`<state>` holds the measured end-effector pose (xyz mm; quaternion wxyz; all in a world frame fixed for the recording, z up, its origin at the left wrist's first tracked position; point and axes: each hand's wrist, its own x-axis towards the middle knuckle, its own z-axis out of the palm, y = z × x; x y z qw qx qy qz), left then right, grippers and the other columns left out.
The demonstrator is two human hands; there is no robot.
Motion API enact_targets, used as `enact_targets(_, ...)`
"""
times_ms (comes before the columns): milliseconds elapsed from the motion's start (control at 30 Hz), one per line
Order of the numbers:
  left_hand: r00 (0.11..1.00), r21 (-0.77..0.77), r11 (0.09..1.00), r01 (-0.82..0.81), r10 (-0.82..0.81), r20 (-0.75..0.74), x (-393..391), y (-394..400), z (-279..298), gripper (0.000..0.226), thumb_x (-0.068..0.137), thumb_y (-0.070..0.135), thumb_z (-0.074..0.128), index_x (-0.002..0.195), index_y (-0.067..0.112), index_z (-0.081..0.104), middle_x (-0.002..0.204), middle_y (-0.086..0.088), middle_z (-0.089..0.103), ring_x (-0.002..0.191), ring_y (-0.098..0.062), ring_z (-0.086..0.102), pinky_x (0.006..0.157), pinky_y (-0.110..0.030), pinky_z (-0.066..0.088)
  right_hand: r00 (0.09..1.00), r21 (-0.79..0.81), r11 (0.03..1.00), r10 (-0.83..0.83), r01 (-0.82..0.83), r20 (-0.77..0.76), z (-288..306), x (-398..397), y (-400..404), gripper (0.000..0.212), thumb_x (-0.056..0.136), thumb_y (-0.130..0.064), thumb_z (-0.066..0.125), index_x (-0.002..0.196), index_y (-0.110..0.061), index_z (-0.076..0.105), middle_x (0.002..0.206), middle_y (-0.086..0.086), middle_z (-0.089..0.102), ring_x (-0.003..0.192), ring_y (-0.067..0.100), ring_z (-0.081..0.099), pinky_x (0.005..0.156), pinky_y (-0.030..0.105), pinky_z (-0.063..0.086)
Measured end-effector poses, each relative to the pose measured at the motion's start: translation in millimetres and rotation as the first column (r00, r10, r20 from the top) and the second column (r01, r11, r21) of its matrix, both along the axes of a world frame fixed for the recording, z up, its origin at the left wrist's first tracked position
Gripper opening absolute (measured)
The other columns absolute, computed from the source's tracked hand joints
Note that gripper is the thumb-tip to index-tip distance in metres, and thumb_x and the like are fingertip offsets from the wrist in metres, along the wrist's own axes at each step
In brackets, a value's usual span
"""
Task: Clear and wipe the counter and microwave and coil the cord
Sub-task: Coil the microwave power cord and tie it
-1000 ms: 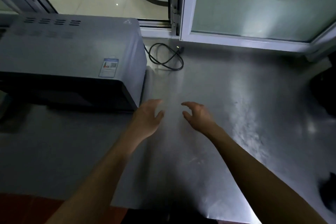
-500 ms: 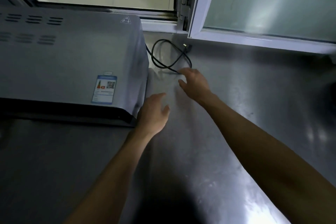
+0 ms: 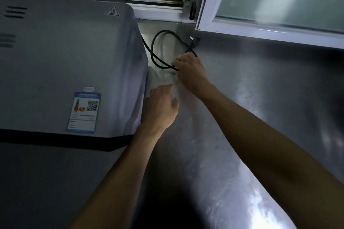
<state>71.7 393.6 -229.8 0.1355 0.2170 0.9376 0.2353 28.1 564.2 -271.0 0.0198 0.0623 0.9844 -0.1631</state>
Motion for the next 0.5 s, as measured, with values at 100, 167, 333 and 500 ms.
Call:
enact_targets(100, 0.998, 0.015, 0.999, -0.031, 0.030, 0.057, -3.2, 1.3, -3.0, 0.048, 0.095, 0.031, 0.057, 0.141, 0.019, 0.048, 0.134, -0.003, 0.058, 0.121, -0.023, 0.057, 0.097, -0.038, 0.049, 0.999, 0.076, 0.997, 0.037, -0.034, -0.039, -3.6, 0.2, 9.3, 0.022, 0.082, -0.010, 0.062, 0.099, -0.014, 0.075, 0.104, 0.005, 0.068, 0.111, 0.032, 0.054, 0.091, 0.044, 0.037)
enact_targets(167, 0.984, 0.066, 0.992, -0.103, 0.092, 0.155, -4.7, 1.4, -5.3, 0.047, 0.096, 0.032, 0.056, 0.141, 0.022, 0.048, 0.133, -0.001, 0.059, 0.117, -0.022, 0.059, 0.098, -0.040, 0.050, 0.992, 0.101, 0.994, 0.058, -0.047, -0.112, -3.4, 7.1, 14.6, 0.014, 0.083, -0.013, 0.064, 0.092, -0.014, 0.074, 0.097, 0.005, 0.069, 0.107, 0.032, 0.059, 0.092, 0.045, 0.038)
enact_targets(333, 0.905, 0.266, 0.908, -0.323, 0.214, 0.367, -5.8, 6.2, 9.1, 0.034, 0.102, 0.028, 0.047, 0.133, 0.021, 0.059, 0.131, 0.005, 0.062, 0.115, -0.006, 0.057, 0.089, -0.011, 0.042, 0.932, 0.096, 0.995, 0.060, -0.027, -0.359, 5.5, 48.1, 20.1, 0.011, 0.085, -0.021, 0.063, 0.089, -0.019, 0.073, 0.095, 0.000, 0.073, 0.103, 0.027, 0.067, 0.094, 0.043, 0.042)
enact_targets(500, 0.739, 0.402, 0.713, -0.574, 0.238, 0.631, 2.5, 15.8, 40.1, 0.028, 0.101, 0.035, 0.040, 0.094, 0.029, 0.067, 0.101, 0.005, 0.071, 0.100, -0.016, 0.065, 0.095, -0.049, 0.051, 0.876, 0.125, 0.992, 0.084, -0.027, -0.474, 20.2, 106.2, 18.7, 0.008, 0.085, -0.015, 0.073, 0.093, -0.018, 0.073, 0.097, 0.000, 0.073, 0.102, 0.025, 0.067, 0.095, 0.043, 0.041)
